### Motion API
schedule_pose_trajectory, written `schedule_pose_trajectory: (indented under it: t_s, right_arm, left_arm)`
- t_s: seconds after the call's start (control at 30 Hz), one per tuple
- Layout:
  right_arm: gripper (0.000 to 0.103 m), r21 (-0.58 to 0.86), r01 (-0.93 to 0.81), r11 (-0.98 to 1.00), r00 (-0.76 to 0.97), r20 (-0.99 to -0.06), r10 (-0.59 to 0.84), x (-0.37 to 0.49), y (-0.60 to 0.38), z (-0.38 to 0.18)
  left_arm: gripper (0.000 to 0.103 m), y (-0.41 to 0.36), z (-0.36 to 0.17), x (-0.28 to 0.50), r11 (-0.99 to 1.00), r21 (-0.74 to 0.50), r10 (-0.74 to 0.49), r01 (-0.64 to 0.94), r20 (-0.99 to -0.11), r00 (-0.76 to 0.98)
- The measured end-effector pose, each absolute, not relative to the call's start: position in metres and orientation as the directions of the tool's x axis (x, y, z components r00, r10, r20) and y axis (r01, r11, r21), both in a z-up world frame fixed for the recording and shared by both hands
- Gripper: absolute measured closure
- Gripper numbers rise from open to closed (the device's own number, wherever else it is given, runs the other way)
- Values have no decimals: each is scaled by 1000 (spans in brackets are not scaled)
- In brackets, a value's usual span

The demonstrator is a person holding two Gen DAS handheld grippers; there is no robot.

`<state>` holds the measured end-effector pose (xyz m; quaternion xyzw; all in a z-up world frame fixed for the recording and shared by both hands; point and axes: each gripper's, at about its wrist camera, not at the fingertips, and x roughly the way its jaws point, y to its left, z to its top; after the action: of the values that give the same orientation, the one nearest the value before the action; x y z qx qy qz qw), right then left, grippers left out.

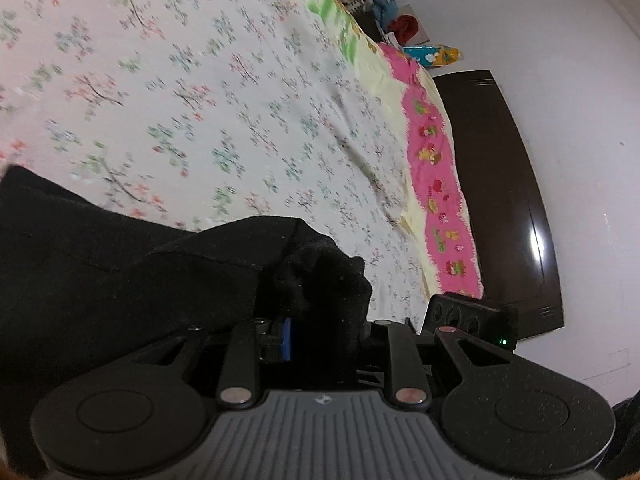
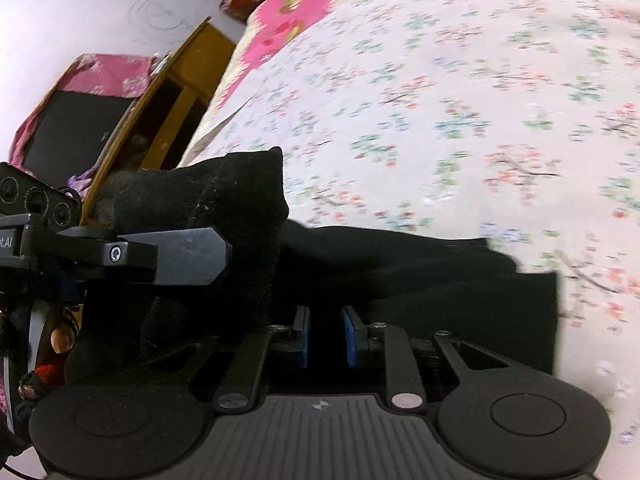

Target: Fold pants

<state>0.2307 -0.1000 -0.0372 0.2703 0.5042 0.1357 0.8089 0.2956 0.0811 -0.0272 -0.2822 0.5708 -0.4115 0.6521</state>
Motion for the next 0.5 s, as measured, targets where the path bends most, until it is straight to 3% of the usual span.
schedule_pose_trajectory:
  t_s: [0.2, 0.33, 0.5]
  right_arm:
    - [95, 534, 97, 840, 487, -762, 428, 219, -124, -36]
    - [95, 527, 125, 841, 525, -754, 394, 210, -138, -30]
    - [95, 492, 129, 861, 538, -764, 356, 202, -144, -27]
  left_arm:
    - [70, 57, -43, 294, 488, -853, -868, 186, -497, -2]
    - [66, 43, -55, 290, 555, -807, -824, 202, -567, -3]
    - [62, 35, -66, 286, 581, -798, -810, 162, -587, 11]
